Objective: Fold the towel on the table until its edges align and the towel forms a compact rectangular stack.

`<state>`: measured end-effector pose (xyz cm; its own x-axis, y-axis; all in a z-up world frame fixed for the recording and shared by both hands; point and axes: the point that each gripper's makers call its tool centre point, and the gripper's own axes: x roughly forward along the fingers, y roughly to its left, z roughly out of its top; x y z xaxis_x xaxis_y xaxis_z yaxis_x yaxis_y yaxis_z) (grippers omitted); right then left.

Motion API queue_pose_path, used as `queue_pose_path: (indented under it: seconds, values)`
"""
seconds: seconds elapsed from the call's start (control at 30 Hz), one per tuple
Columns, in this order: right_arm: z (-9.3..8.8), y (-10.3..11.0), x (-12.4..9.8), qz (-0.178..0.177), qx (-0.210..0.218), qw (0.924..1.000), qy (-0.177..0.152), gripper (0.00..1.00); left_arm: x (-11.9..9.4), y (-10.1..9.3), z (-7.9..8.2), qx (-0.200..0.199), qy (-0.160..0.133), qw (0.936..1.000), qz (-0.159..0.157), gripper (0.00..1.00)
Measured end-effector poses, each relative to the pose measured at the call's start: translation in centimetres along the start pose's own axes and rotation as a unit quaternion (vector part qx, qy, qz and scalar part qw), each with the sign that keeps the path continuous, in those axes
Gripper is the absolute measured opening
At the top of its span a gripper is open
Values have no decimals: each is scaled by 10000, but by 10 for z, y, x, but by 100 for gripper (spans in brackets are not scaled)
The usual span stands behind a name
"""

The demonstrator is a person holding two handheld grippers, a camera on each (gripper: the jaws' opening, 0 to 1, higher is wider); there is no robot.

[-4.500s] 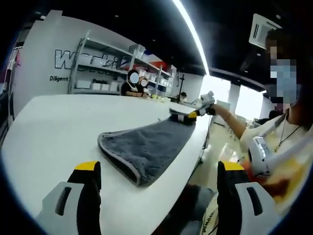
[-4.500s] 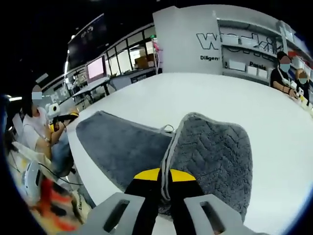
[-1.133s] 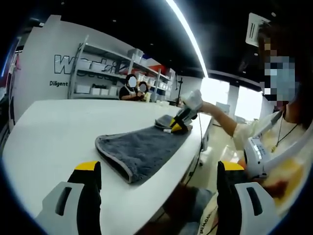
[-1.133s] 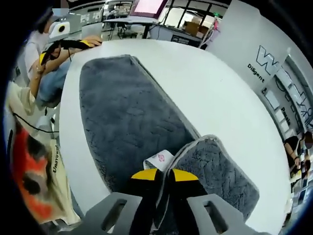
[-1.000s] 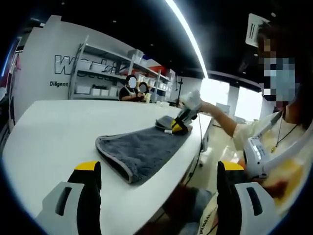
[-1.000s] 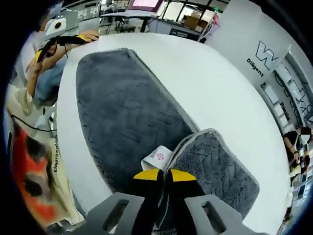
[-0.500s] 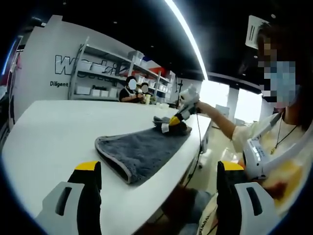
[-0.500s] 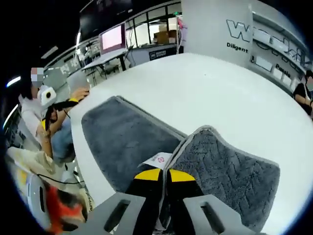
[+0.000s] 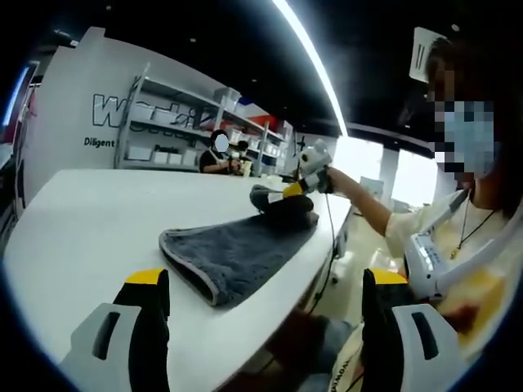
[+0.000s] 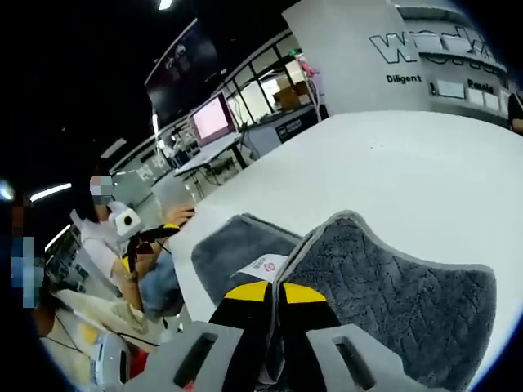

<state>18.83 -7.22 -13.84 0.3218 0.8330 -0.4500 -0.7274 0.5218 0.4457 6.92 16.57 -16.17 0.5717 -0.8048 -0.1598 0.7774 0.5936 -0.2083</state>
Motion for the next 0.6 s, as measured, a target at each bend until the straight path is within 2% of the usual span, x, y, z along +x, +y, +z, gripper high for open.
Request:
queue_pose_path:
  seconds: [0.17, 0.4, 0.6]
  values:
    - [11, 9, 9, 223, 72, 9996, -139, 1, 1, 0, -3, 50, 72, 10000, -17, 97]
    - [22, 23, 17, 432, 122, 9984, -330, 1, 0, 3, 2, 65, 34, 10000, -6, 97]
    - [38, 45, 24, 744, 58, 9959, -521, 1, -2, 3, 3, 57, 21, 10000, -19, 97]
